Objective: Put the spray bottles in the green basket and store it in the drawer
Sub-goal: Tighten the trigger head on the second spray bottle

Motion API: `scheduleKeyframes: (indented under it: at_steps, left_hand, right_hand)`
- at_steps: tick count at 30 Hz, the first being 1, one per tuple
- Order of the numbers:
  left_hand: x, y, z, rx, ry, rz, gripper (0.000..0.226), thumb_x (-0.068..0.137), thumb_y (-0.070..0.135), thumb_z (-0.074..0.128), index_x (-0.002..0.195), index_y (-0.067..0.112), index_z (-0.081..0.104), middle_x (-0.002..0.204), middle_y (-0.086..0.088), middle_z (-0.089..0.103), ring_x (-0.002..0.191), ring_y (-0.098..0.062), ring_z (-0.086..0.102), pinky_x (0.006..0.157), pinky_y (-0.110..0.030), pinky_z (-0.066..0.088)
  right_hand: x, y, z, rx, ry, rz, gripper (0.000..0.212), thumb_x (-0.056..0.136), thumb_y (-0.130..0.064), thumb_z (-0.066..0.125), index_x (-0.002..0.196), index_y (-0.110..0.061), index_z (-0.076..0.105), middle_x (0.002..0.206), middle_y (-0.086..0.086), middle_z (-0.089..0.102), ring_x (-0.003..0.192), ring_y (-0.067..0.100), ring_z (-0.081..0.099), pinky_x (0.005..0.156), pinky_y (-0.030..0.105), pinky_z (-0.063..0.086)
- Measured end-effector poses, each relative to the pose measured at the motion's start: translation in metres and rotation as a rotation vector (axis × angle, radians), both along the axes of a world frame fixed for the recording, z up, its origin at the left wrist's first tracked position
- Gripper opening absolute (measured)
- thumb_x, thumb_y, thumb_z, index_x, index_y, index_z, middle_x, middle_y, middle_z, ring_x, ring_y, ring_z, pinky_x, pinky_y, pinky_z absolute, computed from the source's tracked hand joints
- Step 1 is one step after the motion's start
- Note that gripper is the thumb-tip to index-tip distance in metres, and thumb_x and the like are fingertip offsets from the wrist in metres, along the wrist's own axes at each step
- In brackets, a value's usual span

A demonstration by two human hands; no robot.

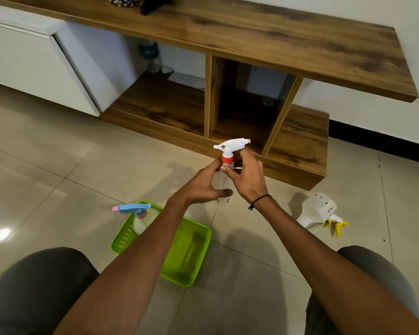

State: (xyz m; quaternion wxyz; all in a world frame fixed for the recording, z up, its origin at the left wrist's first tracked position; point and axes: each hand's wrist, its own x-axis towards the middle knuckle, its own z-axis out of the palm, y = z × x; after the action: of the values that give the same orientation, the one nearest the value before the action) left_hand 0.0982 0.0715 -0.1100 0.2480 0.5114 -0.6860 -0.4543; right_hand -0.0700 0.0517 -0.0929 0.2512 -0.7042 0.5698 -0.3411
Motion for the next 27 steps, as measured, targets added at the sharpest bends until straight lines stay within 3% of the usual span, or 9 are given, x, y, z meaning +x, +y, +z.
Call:
scheduleKeyframes:
  at_steps: [2, 4, 7, 10, 13, 20, 22, 25, 27]
  left_hand:
    - [-0.007, 0.001, -0.003, -0.005, -0.059, -0.006, 0.098, 0.082, 0.04, 0.087, 0.159, 0.04, 0.026, 0.155, 0.017, 0.054, 0.141, -0.01, 0.054, 0.109, -0.028, 0.049]
    - [-0.01, 0.001, -0.007, -0.046, -0.083, 0.053, 0.081, 0.09, 0.034, 0.081, 0.157, 0.032, 0.035, 0.152, 0.01, 0.06, 0.137, -0.017, 0.059, 0.109, -0.037, 0.053]
    - [-0.011, 0.002, -0.004, -0.113, -0.153, 0.121, 0.055, 0.103, 0.028, 0.066, 0.154, 0.023, 0.046, 0.146, -0.002, 0.066, 0.132, -0.027, 0.064, 0.108, -0.051, 0.055]
    - [-0.014, 0.004, 0.0, -0.105, -0.169, 0.122, 0.053, 0.107, 0.033, 0.059, 0.156, 0.02, 0.044, 0.147, -0.005, 0.066, 0.133, -0.029, 0.064, 0.108, -0.054, 0.054]
    - [-0.015, 0.005, 0.003, -0.096, -0.204, 0.137, 0.054, 0.108, 0.042, 0.055, 0.157, 0.023, 0.042, 0.147, -0.006, 0.063, 0.132, -0.029, 0.063, 0.107, -0.054, 0.054]
    - [-0.013, 0.005, 0.013, -0.124, -0.141, 0.176, 0.055, 0.108, 0.047, 0.053, 0.156, 0.025, 0.038, 0.143, -0.004, 0.065, 0.125, -0.025, 0.065, 0.103, -0.054, 0.055]
    - [-0.012, 0.003, 0.017, -0.126, -0.138, 0.145, 0.057, 0.108, 0.047, 0.052, 0.158, 0.024, 0.036, 0.142, -0.004, 0.065, 0.125, -0.025, 0.065, 0.102, -0.055, 0.055]
    - [-0.01, -0.001, 0.024, -0.119, -0.129, 0.079, 0.058, 0.108, 0.047, 0.052, 0.159, 0.025, 0.033, 0.135, -0.004, 0.068, 0.116, -0.024, 0.068, 0.099, -0.056, 0.057]
    - [-0.008, -0.003, 0.026, -0.1, -0.093, 0.036, 0.058, 0.108, 0.046, 0.052, 0.159, 0.026, 0.032, 0.132, -0.003, 0.069, 0.114, -0.023, 0.069, 0.098, -0.054, 0.058]
  right_hand:
    - [0.003, 0.0, -0.003, 0.005, -0.035, -0.005, 0.052, 0.087, -0.033, 0.082, 0.132, -0.019, 0.061, 0.124, 0.0, 0.071, 0.106, 0.014, 0.067, 0.086, 0.027, 0.063]
    - [0.005, 0.0, -0.007, 0.019, -0.067, 0.009, 0.053, 0.085, -0.029, 0.084, 0.132, -0.018, 0.061, 0.125, 0.0, 0.07, 0.103, 0.008, 0.063, 0.076, 0.004, 0.053]
    - [0.006, 0.002, -0.008, 0.05, -0.095, 0.039, 0.056, 0.087, -0.024, 0.083, 0.137, -0.016, 0.06, 0.129, 0.003, 0.069, 0.106, 0.007, 0.06, 0.07, -0.009, 0.042]
    - [0.005, 0.002, -0.005, 0.064, -0.127, 0.056, 0.056, 0.087, -0.034, 0.082, 0.137, -0.018, 0.061, 0.128, -0.003, 0.068, 0.109, 0.006, 0.061, 0.071, -0.003, 0.045]
    - [0.009, 0.004, -0.002, 0.079, -0.2, 0.003, 0.051, 0.088, -0.046, 0.079, 0.129, -0.017, 0.068, 0.114, -0.012, 0.067, 0.097, 0.0, 0.063, 0.078, 0.005, 0.044]
    - [0.001, -0.006, 0.001, 0.148, -0.314, 0.022, 0.036, 0.088, -0.03, 0.081, 0.119, -0.011, 0.077, 0.1, -0.024, 0.07, 0.091, -0.018, 0.065, 0.076, 0.003, 0.052]
    - [-0.002, -0.008, 0.001, 0.173, -0.347, 0.064, 0.032, 0.09, -0.025, 0.08, 0.119, -0.01, 0.077, 0.103, -0.02, 0.072, 0.095, -0.012, 0.067, 0.078, 0.008, 0.054]
    - [-0.01, -0.012, 0.004, 0.201, -0.388, 0.11, 0.037, 0.093, -0.02, 0.077, 0.126, -0.005, 0.074, 0.116, -0.002, 0.075, 0.105, 0.006, 0.068, 0.088, 0.022, 0.058]
    - [-0.014, -0.014, 0.006, 0.231, -0.396, 0.136, 0.039, 0.093, -0.02, 0.076, 0.129, -0.005, 0.072, 0.115, -0.007, 0.074, 0.104, -0.001, 0.067, 0.088, 0.02, 0.056]
